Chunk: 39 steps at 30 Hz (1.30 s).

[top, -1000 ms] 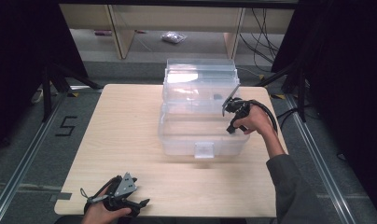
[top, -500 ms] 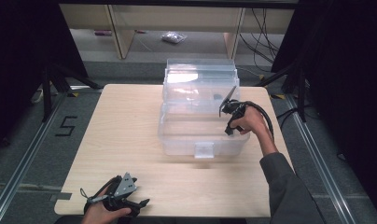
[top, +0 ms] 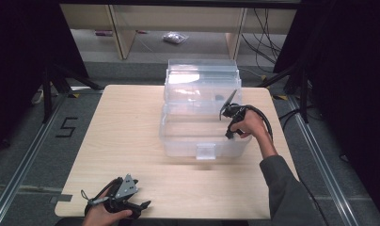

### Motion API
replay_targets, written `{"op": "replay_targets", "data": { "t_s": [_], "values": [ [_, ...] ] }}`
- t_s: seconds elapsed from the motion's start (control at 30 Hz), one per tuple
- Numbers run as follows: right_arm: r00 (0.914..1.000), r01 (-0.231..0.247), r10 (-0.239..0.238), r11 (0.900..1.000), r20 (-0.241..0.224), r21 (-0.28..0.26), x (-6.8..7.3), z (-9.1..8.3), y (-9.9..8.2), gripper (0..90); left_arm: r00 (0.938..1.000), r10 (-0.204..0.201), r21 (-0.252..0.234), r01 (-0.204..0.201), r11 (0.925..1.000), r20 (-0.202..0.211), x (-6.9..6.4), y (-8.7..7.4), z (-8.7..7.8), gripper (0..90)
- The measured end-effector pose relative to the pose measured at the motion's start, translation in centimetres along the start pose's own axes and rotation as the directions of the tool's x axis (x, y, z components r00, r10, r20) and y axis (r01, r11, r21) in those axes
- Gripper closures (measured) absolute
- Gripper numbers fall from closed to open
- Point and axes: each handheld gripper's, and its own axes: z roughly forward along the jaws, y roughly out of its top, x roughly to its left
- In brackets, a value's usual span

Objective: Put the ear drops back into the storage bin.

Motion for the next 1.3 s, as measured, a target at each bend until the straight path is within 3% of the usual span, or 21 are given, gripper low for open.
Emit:
{"op": "replay_targets", "data": {
  "t_s": [0.2,0.3,0.53,0.77,0.8,1.0,1.03,1.07,1.13,1.17,1.27,1.3],
  "values": [
    [1.0,-0.002,0.002,0.9999,0.004,0.01,0.0,0.6,0.0,60.2,1.0,0.003,0.002,-0.003,1.0,-0.002,0.0,0.0,0.0,15.4],
    [0.9996,0.024,-0.024,0.9996,0.01,0.015,-0.3,1.0,0.0,60.2,1.0,0.001,0.002,-0.001,1.0,-0.002,0.0,0.0,0.0,15.4],
    [0.9998,0.0,-0.001,0.9996,0.019,0.027,0.1,1.1,0.1,60.1,1.0,0.001,0.002,-0.001,1.0,-0.002,0.0,0.0,0.0,15.4],
    [0.9986,0.038,-0.039,0.9986,0.036,0.036,-0.2,1.4,0.1,60.1,0.9999,-0.015,0.002,0.015,0.9999,0.002,-0.1,0.0,0.1,15.4],
    [0.9989,0.019,-0.021,0.9986,0.043,0.05,0.0,1.4,0.1,60.1,0.9999,-0.015,0.001,0.015,0.9999,0.003,-0.1,0.0,0.0,15.4],
    [0.9992,0.02,-0.022,0.9992,0.034,0.036,-0.1,1.4,0.0,59.9,0.9999,-0.017,-0.001,0.017,0.9999,0.003,-0.2,0.0,0.1,15.4],
    [0.9994,0.017,-0.018,0.9992,0.03,0.037,-0.1,1.3,0.0,59.9,1.0,0.005,0.003,-0.005,1.0,0.001,0.0,0.0,0.1,15.4],
    [0.9992,0.01,-0.012,0.9991,0.037,0.041,0.0,1.2,0.0,59.9,1.0,0.001,0.001,-0.001,1.0,0.001,-0.1,0.0,0.1,15.4],
    [0.9984,0.039,-0.04,0.9986,0.039,0.036,-0.2,1.2,-0.2,59.7,0.9998,-0.018,-0.002,0.018,0.9998,0.002,-0.2,0.0,0.1,15.4],
    [0.9993,0.011,-0.012,0.999,0.036,0.044,0.1,0.9,-0.2,59.6,0.9998,-0.018,-0.002,0.018,0.9998,0.002,-0.2,0.0,0.1,15.4],
    [0.9994,0.02,-0.021,0.9994,0.028,0.027,0.0,0.6,-0.3,58.5,1.0,-0.002,0.0,0.002,1.0,0.003,-0.1,0.0,0.1,15.4],
    [0.9995,0.0,-0.001,0.9997,0.031,0.025,0.1,0.5,-0.3,58.4,1.0,-0.001,-0.001,0.001,1.0,0.002,-0.1,0.0,0.1,15.4]
  ]
}}
